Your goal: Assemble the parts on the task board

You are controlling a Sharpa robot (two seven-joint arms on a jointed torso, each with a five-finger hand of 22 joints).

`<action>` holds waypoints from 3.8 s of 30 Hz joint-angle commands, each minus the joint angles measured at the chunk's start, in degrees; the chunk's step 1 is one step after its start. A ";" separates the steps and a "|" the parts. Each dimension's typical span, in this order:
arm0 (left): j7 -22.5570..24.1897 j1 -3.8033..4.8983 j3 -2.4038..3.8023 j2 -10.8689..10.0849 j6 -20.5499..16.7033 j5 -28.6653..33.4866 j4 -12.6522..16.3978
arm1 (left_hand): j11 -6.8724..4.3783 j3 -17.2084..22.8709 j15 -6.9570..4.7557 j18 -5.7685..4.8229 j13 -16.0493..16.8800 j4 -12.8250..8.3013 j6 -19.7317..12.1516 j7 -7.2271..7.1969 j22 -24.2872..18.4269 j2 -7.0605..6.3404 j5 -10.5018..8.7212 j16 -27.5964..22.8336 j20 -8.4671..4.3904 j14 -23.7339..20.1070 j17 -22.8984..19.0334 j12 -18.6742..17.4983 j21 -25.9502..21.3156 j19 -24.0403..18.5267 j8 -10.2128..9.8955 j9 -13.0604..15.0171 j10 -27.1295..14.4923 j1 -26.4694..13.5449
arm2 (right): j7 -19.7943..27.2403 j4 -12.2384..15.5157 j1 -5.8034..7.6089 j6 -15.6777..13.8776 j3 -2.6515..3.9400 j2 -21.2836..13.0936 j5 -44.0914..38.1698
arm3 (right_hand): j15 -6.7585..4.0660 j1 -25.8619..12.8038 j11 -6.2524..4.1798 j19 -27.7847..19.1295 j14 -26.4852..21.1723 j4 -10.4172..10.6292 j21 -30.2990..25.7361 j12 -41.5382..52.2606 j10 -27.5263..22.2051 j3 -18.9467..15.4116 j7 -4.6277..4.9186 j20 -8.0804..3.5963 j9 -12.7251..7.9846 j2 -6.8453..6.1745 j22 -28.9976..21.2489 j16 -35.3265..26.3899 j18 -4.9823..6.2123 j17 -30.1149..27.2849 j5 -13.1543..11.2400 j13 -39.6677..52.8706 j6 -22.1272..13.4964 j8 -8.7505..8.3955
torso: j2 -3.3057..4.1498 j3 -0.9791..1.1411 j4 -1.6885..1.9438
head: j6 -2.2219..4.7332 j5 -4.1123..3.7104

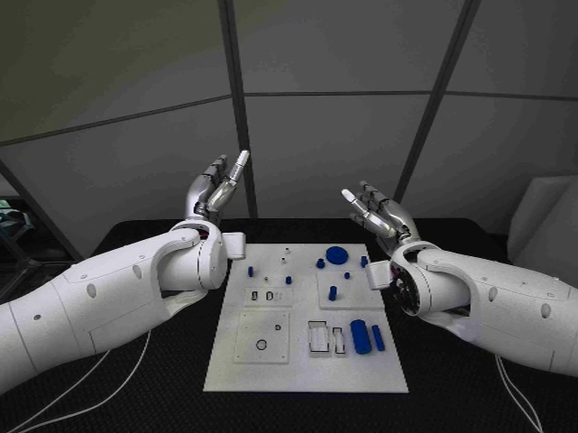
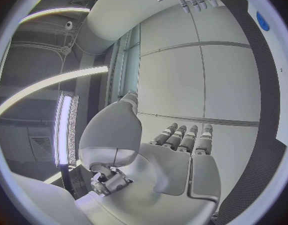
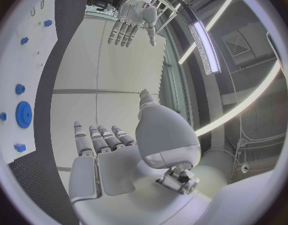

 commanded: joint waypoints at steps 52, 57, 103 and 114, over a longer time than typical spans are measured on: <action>-2.79 -0.25 -0.02 -15.30 10.77 -4.92 20.53 | 2.37 -1.20 -2.59 2.55 3.25 -6.04 45.85 5.54 6.95 3.08 -0.13 8.24 -1.48 55.33 7.22 7.24 18.94 46.92 6.95 2.77 52.82 20.00 | -29.86 -1.53 8.57 20.72 1.14 -1.28 -84.48 | -10.94 12.47 -6.14 61.43 80.85 -16.26 45.44 2.91 59.78 10.76 1.85 -11.39 3.08 -6.24 23.55 53.13 6.89 38.60 0.05 2.95 54.28 3.14 | 9.96 -0.21 3.20 | 2.43 -3.56; -2.93 -0.25 -0.02 -15.17 11.08 -4.92 20.49 | 2.42 -1.30 -2.54 2.54 3.22 -6.11 45.81 5.58 6.92 3.09 -0.13 7.97 -1.48 55.21 7.26 7.04 18.94 47.02 6.80 2.75 52.74 19.95 | -31.22 -2.09 8.68 22.94 1.14 -0.80 -85.92 | -10.65 11.99 -5.99 62.03 80.37 -16.13 54.08 2.87 58.65 12.14 1.84 -10.98 3.05 -7.00 33.61 61.10 5.84 46.76 -0.10 2.96 53.34 3.07 | 10.54 -0.26 3.53 | 2.54 -3.90; -3.47 -0.26 -0.02 -14.99 11.94 -4.91 20.21 | 2.67 -1.64 -2.35 2.50 3.15 -6.37 45.53 5.85 6.79 3.21 -0.13 7.11 -1.41 54.94 7.46 6.28 18.85 47.27 6.21 2.72 52.32 19.74 | -31.07 -5.40 8.75 25.17 1.14 1.24 -86.71 | -10.78 10.88 -6.29 63.44 80.08 -15.14 68.43 2.91 61.66 24.08 1.82 -10.21 3.19 -8.62 50.69 73.05 3.95 58.72 -0.77 3.00 54.80 3.35 | 12.76 0.03 4.28 | 2.78 -4.51; -3.56 -0.25 -0.02 -15.06 12.04 -4.91 20.31 | 2.67 -1.64 -2.35 2.50 3.15 -6.37 45.53 5.85 6.79 3.21 -0.13 7.11 -1.41 54.94 7.46 6.28 18.85 47.27 6.21 2.72 52.32 19.74 | -30.81 -5.89 8.75 25.30 1.13 1.61 -86.56 | -11.05 10.76 -6.62 64.31 80.09 -14.72 70.46 2.99 63.27 28.03 1.67 -10.25 3.30 -8.91 53.59 73.96 3.54 59.48 -1.26 3.10 56.36 3.59 | 12.93 0.12 4.31 | 2.49 -4.45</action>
